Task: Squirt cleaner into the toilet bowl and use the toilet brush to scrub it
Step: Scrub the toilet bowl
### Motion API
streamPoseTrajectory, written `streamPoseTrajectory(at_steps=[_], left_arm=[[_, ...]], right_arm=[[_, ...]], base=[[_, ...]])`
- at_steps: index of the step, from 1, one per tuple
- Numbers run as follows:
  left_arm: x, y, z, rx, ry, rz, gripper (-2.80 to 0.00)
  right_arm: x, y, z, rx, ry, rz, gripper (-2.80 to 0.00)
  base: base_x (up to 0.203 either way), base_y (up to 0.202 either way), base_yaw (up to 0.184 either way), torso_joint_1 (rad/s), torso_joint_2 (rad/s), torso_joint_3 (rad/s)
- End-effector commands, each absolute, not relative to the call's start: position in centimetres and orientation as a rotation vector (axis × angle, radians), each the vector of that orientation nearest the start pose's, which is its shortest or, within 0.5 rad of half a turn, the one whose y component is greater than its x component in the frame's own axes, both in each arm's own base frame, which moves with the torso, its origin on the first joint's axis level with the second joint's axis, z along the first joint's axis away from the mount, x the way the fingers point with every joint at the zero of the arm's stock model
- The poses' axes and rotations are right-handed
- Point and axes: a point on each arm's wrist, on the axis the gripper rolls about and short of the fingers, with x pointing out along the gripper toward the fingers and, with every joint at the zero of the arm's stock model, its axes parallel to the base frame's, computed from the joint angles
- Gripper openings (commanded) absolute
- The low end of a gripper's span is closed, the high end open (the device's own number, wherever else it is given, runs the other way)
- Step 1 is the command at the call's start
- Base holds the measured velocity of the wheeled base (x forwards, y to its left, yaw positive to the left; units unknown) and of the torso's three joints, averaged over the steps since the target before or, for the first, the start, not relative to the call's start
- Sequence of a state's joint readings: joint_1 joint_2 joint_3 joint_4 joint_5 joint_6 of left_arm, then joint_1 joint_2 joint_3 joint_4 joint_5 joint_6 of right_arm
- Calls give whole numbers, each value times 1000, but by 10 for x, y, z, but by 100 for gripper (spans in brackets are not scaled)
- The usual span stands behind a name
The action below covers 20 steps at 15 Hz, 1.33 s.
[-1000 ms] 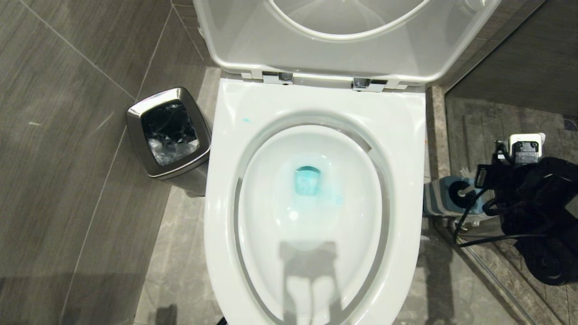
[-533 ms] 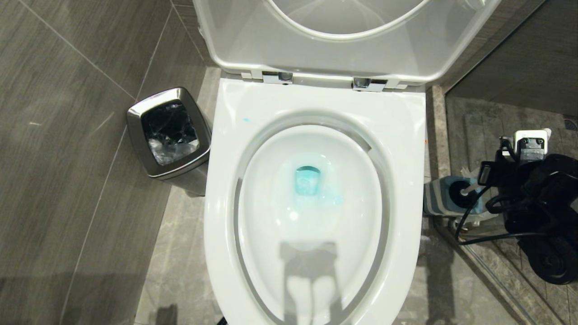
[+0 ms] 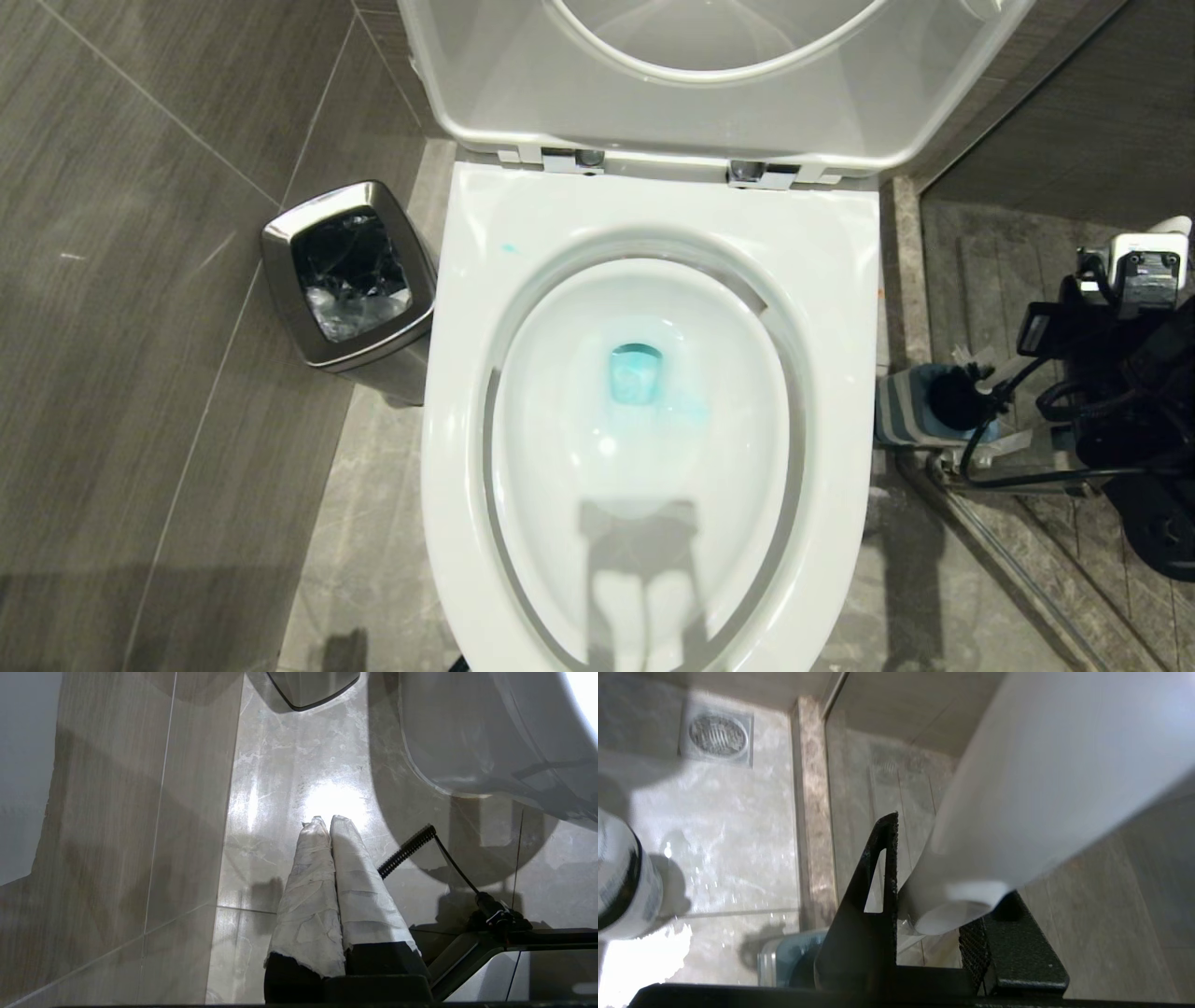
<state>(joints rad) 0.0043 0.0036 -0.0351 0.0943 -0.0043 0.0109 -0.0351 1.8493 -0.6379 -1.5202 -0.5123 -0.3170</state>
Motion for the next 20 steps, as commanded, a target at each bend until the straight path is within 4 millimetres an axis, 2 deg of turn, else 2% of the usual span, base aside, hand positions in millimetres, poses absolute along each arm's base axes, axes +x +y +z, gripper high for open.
streamPoseTrajectory(at_steps=[1,6,11,14,17,20], left_arm=[[-26,0,76,10,63,0,-280],[-26,0,76,10,63,0,-280],[-26,0,76,10,63,0,-280],[-26,0,76,10,63,0,-280],[-26,0,76,10,63,0,-280],[-26,0,76,10,63,0,-280]], right_arm=[[301,-22,194,-223,-260,-593,-280],[291,-18,215,-243,-321,-592,-280],[286,8,234,-217,-399,-513,-280],[289,19,255,-182,-482,-489,-280],[290,21,279,-150,-568,-502,-280],[272,21,314,-116,-649,-503,-280]], base=[[0,0,0,0,0,0],[0,0,0,0,0,0],[0,0,0,0,0,0],[0,0,0,0,0,0],[0,0,0,0,0,0],[0,0,0,0,0,0]])
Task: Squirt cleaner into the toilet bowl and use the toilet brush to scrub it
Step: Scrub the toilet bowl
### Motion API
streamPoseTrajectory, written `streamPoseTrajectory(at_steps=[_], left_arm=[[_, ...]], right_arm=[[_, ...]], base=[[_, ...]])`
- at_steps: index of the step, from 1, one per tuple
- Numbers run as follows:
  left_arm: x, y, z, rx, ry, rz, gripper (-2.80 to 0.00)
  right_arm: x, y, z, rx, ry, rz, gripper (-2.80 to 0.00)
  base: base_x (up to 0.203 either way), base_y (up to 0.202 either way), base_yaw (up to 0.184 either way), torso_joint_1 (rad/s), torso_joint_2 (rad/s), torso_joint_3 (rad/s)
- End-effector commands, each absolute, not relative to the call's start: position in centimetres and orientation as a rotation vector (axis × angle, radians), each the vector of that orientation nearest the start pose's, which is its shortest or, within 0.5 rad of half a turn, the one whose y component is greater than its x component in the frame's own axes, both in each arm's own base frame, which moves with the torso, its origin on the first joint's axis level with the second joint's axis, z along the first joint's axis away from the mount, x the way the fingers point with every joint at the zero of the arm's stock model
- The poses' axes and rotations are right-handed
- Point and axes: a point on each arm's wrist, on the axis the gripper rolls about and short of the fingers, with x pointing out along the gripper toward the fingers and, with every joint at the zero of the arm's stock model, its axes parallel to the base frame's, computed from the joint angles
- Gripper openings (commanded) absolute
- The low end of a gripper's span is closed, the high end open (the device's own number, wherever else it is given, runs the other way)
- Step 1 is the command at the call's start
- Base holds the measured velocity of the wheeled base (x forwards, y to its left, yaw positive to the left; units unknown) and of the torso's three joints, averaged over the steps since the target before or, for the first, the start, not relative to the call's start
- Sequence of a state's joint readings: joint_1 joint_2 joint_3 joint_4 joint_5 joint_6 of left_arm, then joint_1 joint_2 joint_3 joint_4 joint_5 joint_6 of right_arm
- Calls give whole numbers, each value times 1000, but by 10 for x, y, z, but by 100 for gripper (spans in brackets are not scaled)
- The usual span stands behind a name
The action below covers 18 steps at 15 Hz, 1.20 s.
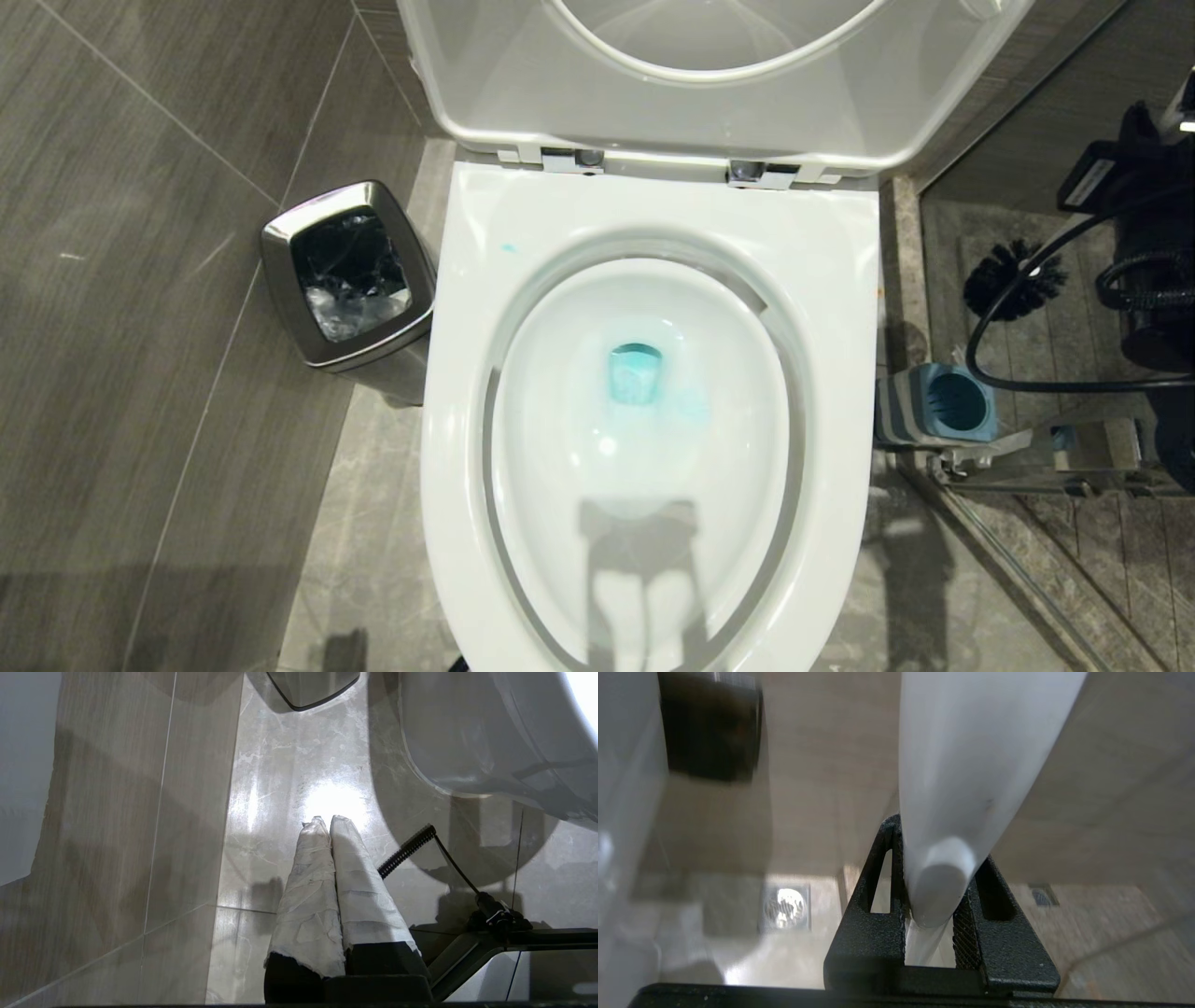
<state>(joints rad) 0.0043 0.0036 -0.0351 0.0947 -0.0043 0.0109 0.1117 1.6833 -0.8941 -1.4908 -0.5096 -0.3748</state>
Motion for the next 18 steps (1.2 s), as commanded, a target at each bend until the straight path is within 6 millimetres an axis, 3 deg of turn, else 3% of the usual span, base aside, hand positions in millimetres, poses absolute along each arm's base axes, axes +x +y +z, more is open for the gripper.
streamPoseTrajectory(at_steps=[1,4,9,13,15,18], left_arm=[[-26,0,76,10,63,0,-280],[-26,0,76,10,63,0,-280],[-26,0,76,10,63,0,-280],[-26,0,76,10,63,0,-280],[-26,0,76,10,63,0,-280],[-26,0,76,10,63,0,-280]], right_arm=[[265,24,327,-105,-660,-491,-280],[242,36,363,-72,-686,-440,-280],[189,57,406,-9,-654,-333,-280],[142,50,433,-22,-613,-313,-280],[127,46,436,-36,-574,-291,-280],[122,59,433,0,-486,-157,-280]], base=[[0,0,0,0,0,0],[0,0,0,0,0,0],[0,0,0,0,0,0],[0,0,0,0,0,0],[0,0,0,0,0,0],[0,0,0,0,0,0]])
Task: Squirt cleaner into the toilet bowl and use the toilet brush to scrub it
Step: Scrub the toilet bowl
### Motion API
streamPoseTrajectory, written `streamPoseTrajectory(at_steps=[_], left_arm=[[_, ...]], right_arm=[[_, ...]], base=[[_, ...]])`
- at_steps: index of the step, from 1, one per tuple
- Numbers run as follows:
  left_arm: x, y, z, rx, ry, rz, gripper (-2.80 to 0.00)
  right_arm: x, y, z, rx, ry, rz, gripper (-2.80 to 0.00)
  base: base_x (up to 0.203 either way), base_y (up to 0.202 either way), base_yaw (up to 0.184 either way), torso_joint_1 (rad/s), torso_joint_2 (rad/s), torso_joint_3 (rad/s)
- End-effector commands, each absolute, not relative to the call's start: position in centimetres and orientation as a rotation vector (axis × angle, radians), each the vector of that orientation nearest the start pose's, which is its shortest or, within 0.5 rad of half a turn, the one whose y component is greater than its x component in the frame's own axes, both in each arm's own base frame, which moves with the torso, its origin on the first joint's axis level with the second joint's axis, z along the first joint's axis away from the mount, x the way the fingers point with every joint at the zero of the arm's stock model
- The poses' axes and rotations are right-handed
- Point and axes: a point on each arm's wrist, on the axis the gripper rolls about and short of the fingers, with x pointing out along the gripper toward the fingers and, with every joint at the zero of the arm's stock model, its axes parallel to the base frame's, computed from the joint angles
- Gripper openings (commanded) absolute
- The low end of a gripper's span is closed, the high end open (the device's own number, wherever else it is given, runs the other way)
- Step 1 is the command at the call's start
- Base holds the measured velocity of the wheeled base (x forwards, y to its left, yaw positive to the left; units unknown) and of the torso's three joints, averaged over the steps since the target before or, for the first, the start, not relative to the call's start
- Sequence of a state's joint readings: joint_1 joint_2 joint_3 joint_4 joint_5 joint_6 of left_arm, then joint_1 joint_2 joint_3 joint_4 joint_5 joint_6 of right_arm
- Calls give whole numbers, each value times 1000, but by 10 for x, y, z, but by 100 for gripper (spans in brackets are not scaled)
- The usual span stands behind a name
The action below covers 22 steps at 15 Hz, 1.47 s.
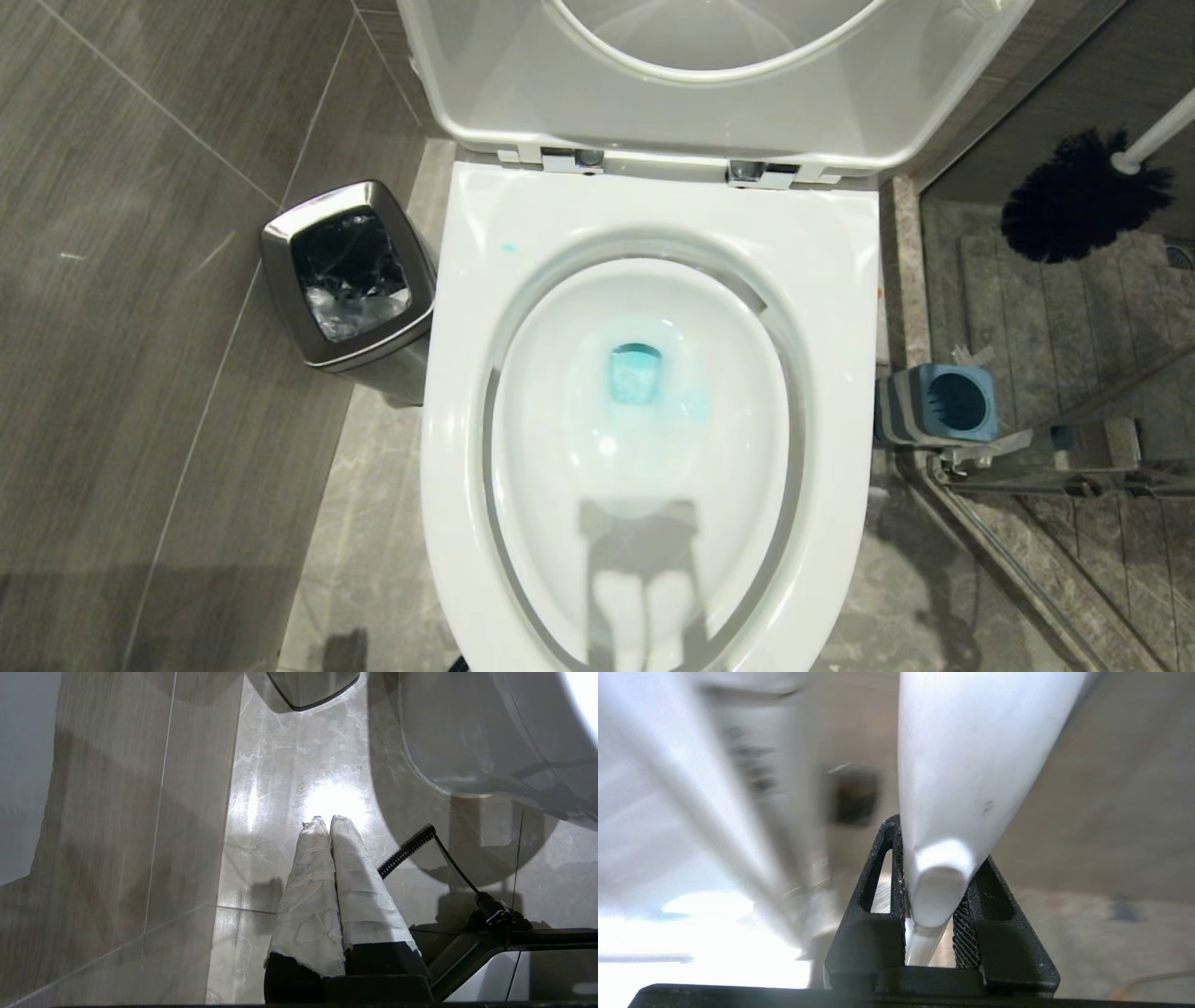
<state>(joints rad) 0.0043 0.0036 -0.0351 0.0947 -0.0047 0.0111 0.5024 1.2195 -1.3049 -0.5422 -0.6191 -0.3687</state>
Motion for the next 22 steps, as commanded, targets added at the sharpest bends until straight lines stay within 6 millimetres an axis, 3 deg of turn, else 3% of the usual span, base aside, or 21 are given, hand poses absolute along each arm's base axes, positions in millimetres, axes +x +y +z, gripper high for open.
streamPoseTrajectory(at_steps=[1,6,12,17,19,22], left_arm=[[-26,0,76,10,63,0,-280],[-26,0,76,10,63,0,-280],[-26,0,76,10,63,0,-280],[-26,0,76,10,63,0,-280],[-26,0,76,10,63,0,-280],[-26,0,76,10,63,0,-280]], right_arm=[[122,64,435,26,-472,-118,-280],[111,104,452,82,-419,153,-280],[132,174,461,122,-404,330,-280],[132,210,457,141,-367,424,-280],[117,219,453,140,-344,483,-280],[77,213,453,130,-312,533,-280]], base=[[0,0,0,0,0,0],[0,0,0,0,0,0],[0,0,0,0,0,0],[0,0,0,0,0,0],[0,0,0,0,0,0],[0,0,0,0,0,0]])
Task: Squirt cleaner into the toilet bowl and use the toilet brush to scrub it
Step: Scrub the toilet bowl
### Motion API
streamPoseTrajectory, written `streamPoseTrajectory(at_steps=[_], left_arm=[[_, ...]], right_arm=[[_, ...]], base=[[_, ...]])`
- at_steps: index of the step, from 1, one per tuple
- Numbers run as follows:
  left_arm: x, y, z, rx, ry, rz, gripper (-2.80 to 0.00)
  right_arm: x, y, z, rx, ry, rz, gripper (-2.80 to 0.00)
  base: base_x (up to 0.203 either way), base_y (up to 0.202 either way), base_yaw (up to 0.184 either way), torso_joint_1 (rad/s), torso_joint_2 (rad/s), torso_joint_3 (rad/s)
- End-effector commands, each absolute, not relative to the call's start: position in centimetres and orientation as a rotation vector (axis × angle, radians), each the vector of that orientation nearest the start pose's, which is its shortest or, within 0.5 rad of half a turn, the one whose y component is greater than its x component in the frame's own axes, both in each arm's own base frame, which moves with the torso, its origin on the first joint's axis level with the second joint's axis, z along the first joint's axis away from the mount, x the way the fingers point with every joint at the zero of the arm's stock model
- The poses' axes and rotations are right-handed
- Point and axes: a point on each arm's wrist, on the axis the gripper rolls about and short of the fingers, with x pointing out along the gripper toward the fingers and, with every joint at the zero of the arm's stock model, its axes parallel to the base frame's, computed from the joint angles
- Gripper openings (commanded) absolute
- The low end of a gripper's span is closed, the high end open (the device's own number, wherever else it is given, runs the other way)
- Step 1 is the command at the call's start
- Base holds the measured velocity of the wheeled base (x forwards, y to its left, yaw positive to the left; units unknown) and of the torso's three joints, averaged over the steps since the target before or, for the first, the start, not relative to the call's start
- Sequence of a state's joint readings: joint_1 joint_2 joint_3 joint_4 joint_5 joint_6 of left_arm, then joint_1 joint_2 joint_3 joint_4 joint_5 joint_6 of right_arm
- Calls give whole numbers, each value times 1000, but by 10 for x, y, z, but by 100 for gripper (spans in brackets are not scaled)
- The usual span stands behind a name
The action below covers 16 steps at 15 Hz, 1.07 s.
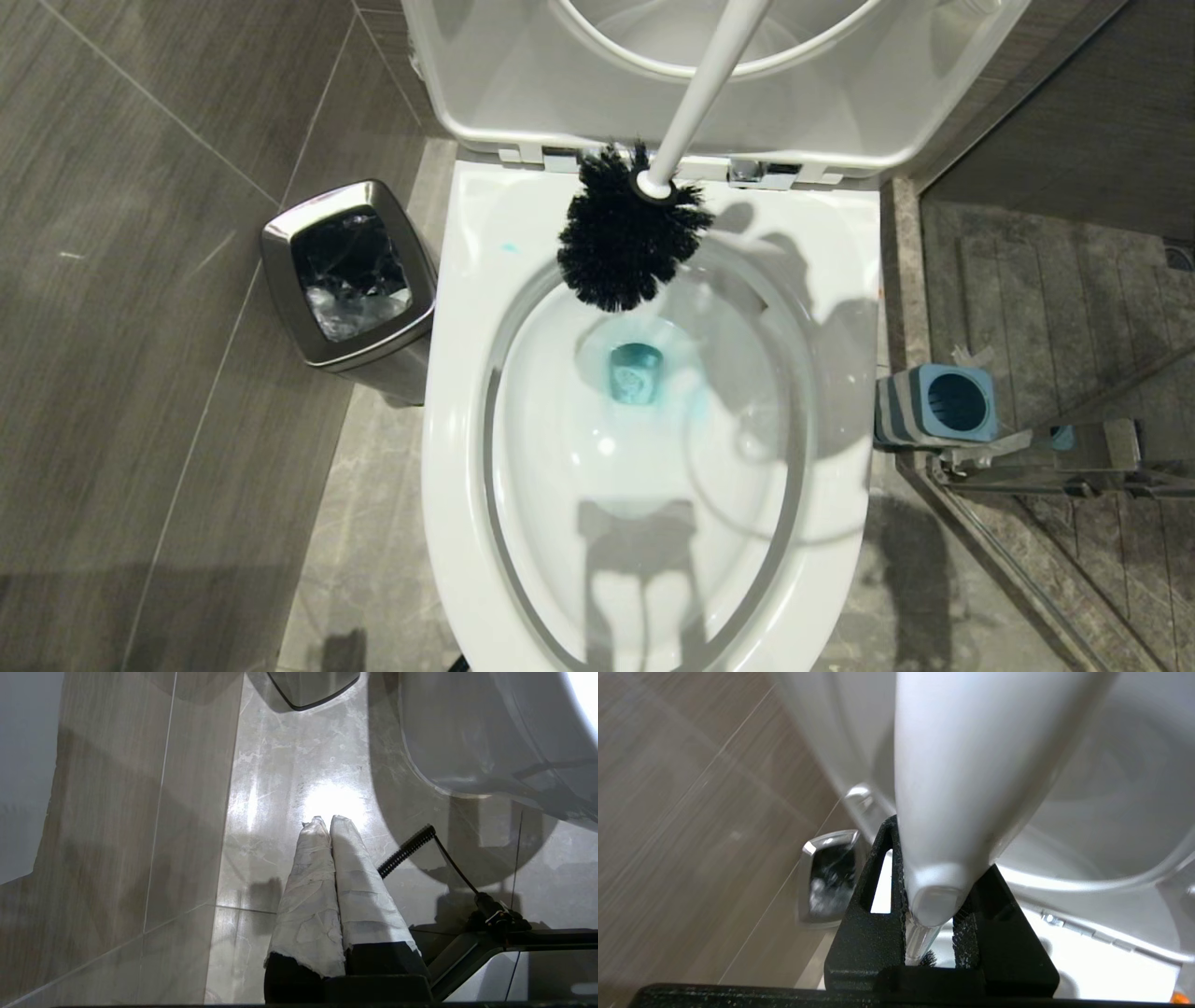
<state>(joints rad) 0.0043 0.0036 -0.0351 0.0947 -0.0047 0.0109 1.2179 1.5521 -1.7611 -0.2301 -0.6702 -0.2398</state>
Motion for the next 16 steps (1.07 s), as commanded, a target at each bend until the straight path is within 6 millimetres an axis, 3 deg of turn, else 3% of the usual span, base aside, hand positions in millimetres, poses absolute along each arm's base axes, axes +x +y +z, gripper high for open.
streamPoseTrajectory(at_steps=[1,3,8,10,16], left_arm=[[-26,0,76,10,63,0,-280],[-26,0,76,10,63,0,-280],[-26,0,76,10,63,0,-280],[-26,0,76,10,63,0,-280],[-26,0,76,10,63,0,-280]], right_arm=[[65,210,452,112,-288,543,-280],[43,202,444,40,-231,563,-280],[37,195,399,-146,-159,551,-280],[40,195,381,-159,-152,540,-280],[66,189,369,-161,-148,434,-280]], base=[[0,0,0,0,0,0],[0,0,0,0,0,0],[0,0,0,0,0,0],[0,0,0,0,0,0],[0,0,0,0,0,0]])
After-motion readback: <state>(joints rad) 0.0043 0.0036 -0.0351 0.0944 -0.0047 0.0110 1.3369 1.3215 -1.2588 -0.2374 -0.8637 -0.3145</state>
